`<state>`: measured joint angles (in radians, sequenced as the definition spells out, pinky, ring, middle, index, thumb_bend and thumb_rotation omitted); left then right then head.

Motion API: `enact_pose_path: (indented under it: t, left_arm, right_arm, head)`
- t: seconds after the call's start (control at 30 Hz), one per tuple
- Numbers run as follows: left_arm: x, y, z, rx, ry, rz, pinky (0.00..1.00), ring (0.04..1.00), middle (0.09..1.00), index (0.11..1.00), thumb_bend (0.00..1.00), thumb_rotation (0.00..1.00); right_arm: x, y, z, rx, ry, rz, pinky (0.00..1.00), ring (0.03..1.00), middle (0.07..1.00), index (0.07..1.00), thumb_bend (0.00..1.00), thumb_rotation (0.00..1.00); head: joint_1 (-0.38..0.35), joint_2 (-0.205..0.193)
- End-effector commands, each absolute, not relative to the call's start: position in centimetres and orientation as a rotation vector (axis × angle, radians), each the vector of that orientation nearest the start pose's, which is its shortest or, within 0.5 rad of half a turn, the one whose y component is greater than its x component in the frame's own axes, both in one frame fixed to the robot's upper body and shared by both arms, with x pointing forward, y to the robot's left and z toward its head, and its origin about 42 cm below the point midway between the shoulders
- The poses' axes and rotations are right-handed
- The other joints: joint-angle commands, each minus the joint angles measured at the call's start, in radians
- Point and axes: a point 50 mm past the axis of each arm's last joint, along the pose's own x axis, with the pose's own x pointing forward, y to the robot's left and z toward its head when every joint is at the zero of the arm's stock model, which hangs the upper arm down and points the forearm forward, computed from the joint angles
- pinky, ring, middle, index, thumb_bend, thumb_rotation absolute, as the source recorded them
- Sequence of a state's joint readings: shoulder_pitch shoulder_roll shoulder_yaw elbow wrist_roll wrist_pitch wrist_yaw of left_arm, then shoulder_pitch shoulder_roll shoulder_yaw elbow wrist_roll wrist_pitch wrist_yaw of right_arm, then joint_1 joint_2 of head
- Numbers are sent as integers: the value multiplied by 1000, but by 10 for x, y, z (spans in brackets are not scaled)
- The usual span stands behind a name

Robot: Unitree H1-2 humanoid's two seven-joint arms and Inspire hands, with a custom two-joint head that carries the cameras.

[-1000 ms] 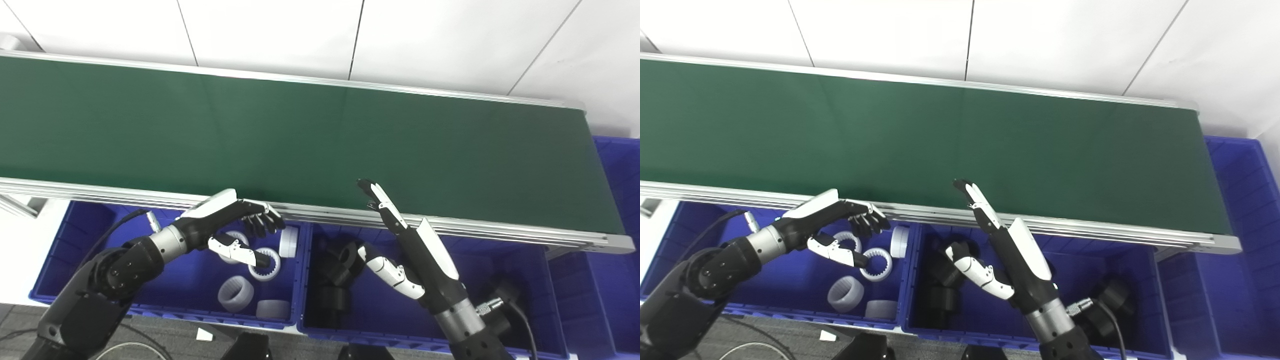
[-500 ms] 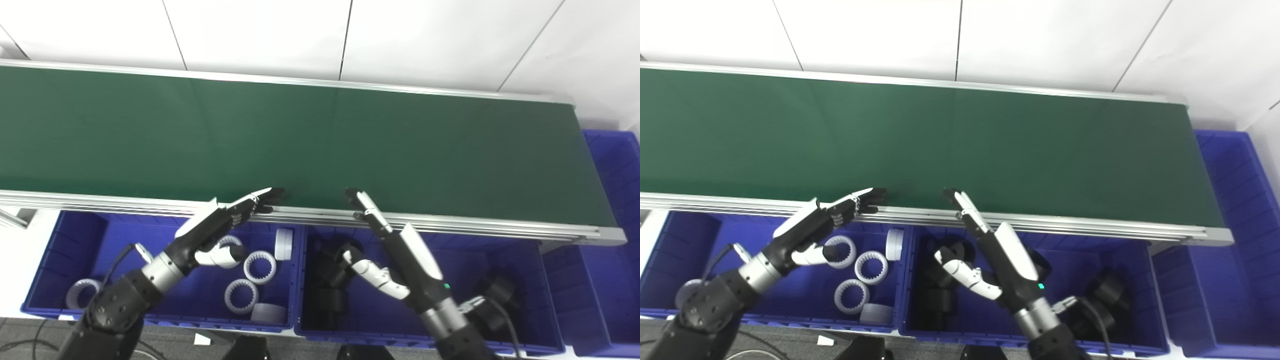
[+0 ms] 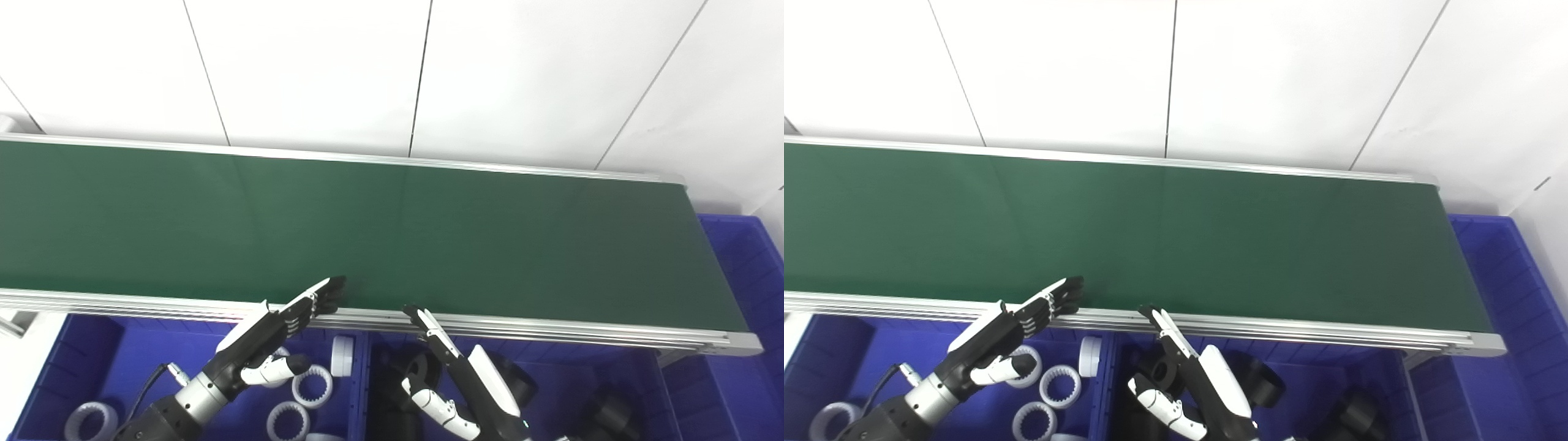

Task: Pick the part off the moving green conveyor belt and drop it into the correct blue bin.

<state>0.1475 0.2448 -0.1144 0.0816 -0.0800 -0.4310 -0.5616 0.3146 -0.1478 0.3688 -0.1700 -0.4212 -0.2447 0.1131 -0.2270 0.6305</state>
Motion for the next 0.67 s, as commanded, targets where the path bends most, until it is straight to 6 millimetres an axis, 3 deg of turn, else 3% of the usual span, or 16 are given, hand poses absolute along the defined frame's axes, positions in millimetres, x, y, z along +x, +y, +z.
enact_pose_path:
  t: [0.0, 0.63]
  left_arm:
    - [218, 245, 77, 210, -222, -660, 926, 966, 988, 969, 528, 798]
    - [202, 248, 80, 243, -217, -679, 939, 972, 984, 964, 502, 802]
  right_arm:
    - [157, -156, 92, -428, -206, 493, 900, 968, 1000, 981, 411, 947]
    - [154, -156, 92, -371, -193, 455, 926, 988, 1000, 999, 398, 927]
  head:
    - [3, 4]
    - [9, 23]
